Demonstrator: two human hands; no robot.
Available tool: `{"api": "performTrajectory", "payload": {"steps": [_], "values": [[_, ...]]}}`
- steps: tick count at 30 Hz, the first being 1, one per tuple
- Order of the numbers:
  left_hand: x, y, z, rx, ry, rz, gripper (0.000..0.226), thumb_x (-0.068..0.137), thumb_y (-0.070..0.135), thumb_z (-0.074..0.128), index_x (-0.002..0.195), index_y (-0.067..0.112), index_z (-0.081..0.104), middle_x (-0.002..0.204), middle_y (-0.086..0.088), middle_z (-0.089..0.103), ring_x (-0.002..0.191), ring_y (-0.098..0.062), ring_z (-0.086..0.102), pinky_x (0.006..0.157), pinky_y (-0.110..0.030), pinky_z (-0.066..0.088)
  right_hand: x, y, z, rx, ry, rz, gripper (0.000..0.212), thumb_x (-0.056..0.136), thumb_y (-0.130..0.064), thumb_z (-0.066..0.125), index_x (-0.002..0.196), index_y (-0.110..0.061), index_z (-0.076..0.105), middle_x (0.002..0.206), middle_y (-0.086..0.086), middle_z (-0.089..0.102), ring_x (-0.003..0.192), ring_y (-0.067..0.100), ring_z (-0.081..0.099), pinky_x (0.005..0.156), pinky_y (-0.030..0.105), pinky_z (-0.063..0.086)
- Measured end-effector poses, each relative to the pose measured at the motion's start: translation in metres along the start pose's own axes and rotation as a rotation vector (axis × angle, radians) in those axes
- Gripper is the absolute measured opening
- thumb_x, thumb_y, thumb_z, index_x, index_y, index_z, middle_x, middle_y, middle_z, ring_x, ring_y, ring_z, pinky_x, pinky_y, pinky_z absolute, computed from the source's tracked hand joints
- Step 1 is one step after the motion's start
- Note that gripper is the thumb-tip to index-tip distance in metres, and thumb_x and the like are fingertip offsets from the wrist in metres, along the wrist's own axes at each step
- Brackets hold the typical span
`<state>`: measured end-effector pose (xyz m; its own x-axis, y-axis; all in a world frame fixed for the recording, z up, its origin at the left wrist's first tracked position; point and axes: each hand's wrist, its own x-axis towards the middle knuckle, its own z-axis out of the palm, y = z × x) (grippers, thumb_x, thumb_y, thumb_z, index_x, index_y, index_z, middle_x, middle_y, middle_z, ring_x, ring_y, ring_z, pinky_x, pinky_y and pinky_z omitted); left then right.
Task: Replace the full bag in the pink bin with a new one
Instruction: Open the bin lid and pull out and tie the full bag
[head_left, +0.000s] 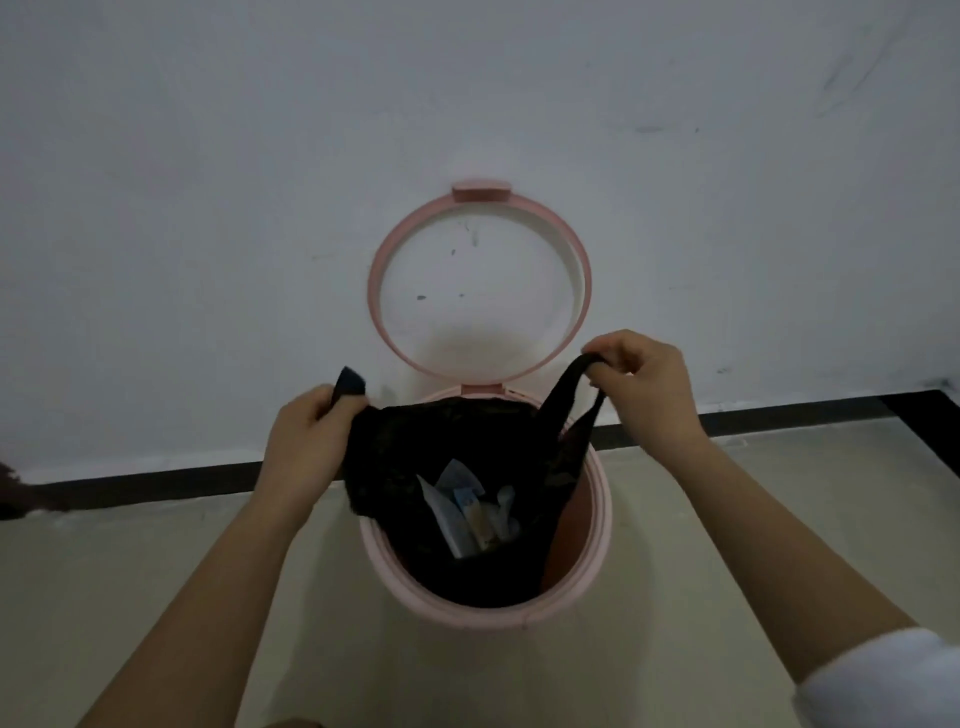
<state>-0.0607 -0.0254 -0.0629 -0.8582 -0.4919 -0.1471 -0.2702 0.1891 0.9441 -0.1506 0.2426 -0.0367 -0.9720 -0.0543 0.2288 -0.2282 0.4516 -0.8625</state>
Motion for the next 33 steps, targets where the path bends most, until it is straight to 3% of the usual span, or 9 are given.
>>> {"api": "performTrajectory", "payload": {"steps": [3, 5, 9, 14, 20, 23, 27, 30, 33], "values": [[-0.007, 0.027, 0.001, -0.05, -0.059, 0.251, 0.01, 0.082, 0.019, 0.065, 0.072, 0.019, 0.063, 0.119, 0.004, 0.056, 0.112, -0.012, 0.052, 0.096, -0.031, 0.039, -0.01, -0.014, 0.001, -0.428, -0.061, -0.278, 0.004, 0.081, -0.016, 0.069, 0.084, -0.013, 0.068, 0.073, -0.002, 0.06, 0.064, 0.015, 0.052, 0.062, 0.028, 0.043], [-0.013, 0.037, 0.004, -0.058, -0.194, 0.338, 0.006, 0.077, 0.021, 0.066, 0.074, 0.017, 0.065, 0.129, 0.007, 0.055, 0.124, -0.011, 0.048, 0.101, -0.029, 0.037, -0.013, -0.023, -0.001, -0.426, -0.013, -0.269, 0.013, 0.081, -0.024, 0.069, 0.078, -0.012, 0.066, 0.062, 0.0, 0.055, 0.056, 0.017, 0.047, 0.058, 0.031, 0.04], [-0.027, 0.044, 0.018, -0.183, -0.502, 0.363, 0.02, 0.092, 0.022, 0.056, 0.097, 0.004, 0.062, 0.106, -0.025, 0.063, 0.095, -0.02, 0.062, 0.079, -0.022, 0.046, -0.014, -0.035, -0.006, -0.259, -0.062, -0.14, 0.015, 0.081, -0.021, 0.071, 0.074, -0.008, 0.069, 0.06, 0.011, 0.066, 0.057, 0.028, 0.06, 0.06, 0.038, 0.052], [-0.033, 0.029, 0.041, -0.028, -0.506, 0.35, 0.018, 0.098, 0.026, 0.045, 0.108, 0.031, 0.06, 0.073, -0.007, 0.063, 0.072, -0.015, 0.065, 0.07, -0.022, 0.052, -0.024, -0.043, 0.001, -0.228, -0.173, -0.169, 0.005, 0.076, -0.008, 0.07, 0.078, -0.013, 0.07, 0.063, -0.004, 0.068, 0.061, 0.012, 0.065, 0.062, 0.027, 0.054], [-0.036, 0.008, 0.068, 0.247, -0.538, 0.378, 0.085, 0.074, 0.041, 0.074, 0.141, 0.039, 0.022, 0.121, 0.021, 0.054, 0.108, -0.001, 0.057, 0.091, -0.025, 0.05, -0.034, -0.052, 0.015, -0.115, -0.305, -0.211, 0.01, 0.077, -0.009, 0.069, 0.082, -0.016, 0.073, 0.07, -0.009, 0.07, 0.066, 0.004, 0.064, 0.063, 0.014, 0.05], [-0.035, 0.006, 0.078, 0.261, -0.457, 0.417, 0.051, 0.092, 0.041, 0.051, 0.137, 0.033, 0.028, 0.103, 0.021, 0.06, 0.098, -0.01, 0.065, 0.083, -0.033, 0.055, -0.037, -0.056, 0.018, 0.008, -0.424, -0.186, 0.018, 0.077, -0.005, 0.069, 0.082, -0.022, 0.073, 0.073, -0.015, 0.071, 0.071, 0.0, 0.066, 0.067, 0.013, 0.05], [-0.035, 0.002, 0.077, 0.277, -0.375, 0.361, 0.033, 0.099, 0.039, 0.032, 0.128, 0.026, 0.04, 0.092, -0.013, 0.068, 0.082, -0.031, 0.066, 0.074, -0.053, 0.052, -0.027, -0.034, 0.017, -0.039, -0.274, -0.077, 0.023, 0.081, -0.004, 0.062, 0.098, -0.018, 0.07, 0.093, -0.006, 0.072, 0.087, 0.008, 0.065, 0.073, 0.019, 0.049], [-0.036, 0.002, 0.077, 0.273, -0.383, 0.355, 0.035, 0.099, 0.043, 0.031, 0.127, 0.025, 0.043, 0.094, -0.015, 0.068, 0.079, -0.029, 0.064, 0.07, -0.043, 0.051, -0.026, -0.02, 0.021, -0.182, -0.353, -0.03, 0.044, 0.077, 0.001, 0.061, 0.11, -0.027, 0.066, 0.104, -0.006, 0.065, 0.096, 0.012, 0.059, 0.069, 0.004, 0.039], [-0.034, 0.002, 0.077, 0.274, -0.438, 0.367, 0.039, 0.099, 0.042, 0.031, 0.131, 0.026, 0.046, 0.093, 0.01, 0.064, 0.078, -0.004, 0.059, 0.072, -0.022, 0.047, -0.031, -0.021, 0.027, -0.085, -0.408, -0.03, 0.042, 0.081, -0.006, 0.065, 0.089, -0.046, 0.063, 0.095, -0.018, 0.059, 0.088, 0.001, 0.053, 0.068, 0.005, 0.039]]}}
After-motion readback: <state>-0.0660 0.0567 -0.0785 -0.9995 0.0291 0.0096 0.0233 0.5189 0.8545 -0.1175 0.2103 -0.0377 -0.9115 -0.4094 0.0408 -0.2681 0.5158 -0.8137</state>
